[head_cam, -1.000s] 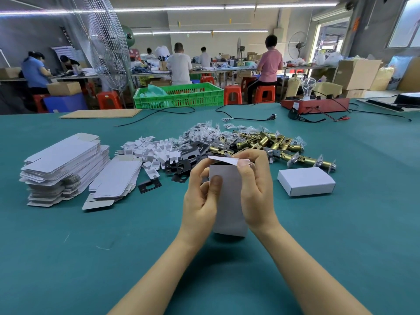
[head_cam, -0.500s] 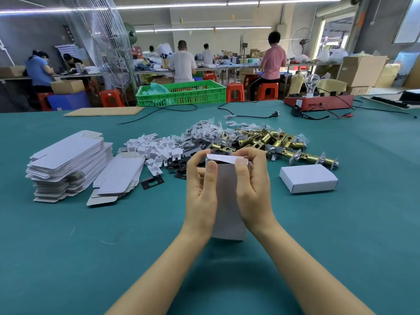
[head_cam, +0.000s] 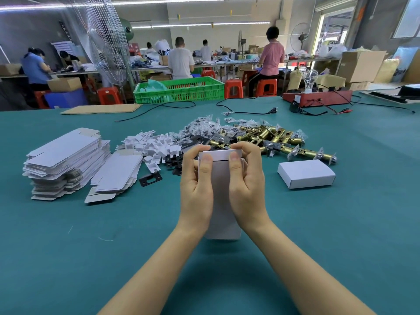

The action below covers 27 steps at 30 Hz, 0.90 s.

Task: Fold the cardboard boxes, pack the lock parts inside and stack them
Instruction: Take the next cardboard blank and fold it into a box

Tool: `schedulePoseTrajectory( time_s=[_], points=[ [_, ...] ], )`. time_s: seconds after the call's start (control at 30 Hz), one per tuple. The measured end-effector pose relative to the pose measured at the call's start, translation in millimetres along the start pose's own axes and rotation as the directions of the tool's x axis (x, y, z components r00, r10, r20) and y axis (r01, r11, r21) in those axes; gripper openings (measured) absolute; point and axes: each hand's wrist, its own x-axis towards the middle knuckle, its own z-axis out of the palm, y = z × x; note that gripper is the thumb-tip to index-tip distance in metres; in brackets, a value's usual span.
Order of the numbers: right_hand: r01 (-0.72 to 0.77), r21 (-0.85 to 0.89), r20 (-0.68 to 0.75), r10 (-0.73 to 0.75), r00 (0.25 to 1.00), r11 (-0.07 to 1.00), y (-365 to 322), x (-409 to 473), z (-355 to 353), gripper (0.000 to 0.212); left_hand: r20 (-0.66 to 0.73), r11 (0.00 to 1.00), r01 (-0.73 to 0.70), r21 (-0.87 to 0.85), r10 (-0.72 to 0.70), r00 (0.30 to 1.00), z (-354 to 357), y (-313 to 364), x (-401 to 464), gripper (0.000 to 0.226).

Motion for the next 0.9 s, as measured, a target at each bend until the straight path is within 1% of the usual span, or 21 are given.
schedulePoseTrajectory(
  time_s=[0.1, 0.27, 0.43, 0.9],
  points=[
    [-0.001, 0.010, -0.003, 0.001, 1.000, 1.000, -0.6, -0.7, 0.5, 0.015, -0.001, 1.000, -0.006, -0.012, 0.006, 1.000, -0.5, 0.5, 0.0, 0.013],
    [-0.046, 0.064, -0.018, 0.048, 0.999, 0.997, 0.6, -1.0, 0.5, 0.012, 0.025, 0.999, -0.028, -0.016, 0.028, 0.999, 0.5, 0.2, -1.7, 0.017],
    [-0.047, 0.068, -0.021, 0.048, 0.999, 0.997, 1.3, -1.8, 1.0, 0.013, 0.018, 0.999, -0.003, -0.054, 0.004, 1.000, -0.8, -0.6, -0.6, 0.014],
    [-0.040, 0.075, -0.036, 0.043, 0.998, 0.996, 5.1, -1.2, -0.5, 0.010, 0.050, 0.997, -0.067, -0.043, 0.069, 0.996, -2.5, -2.9, -1.0, 0.012]
  ],
)
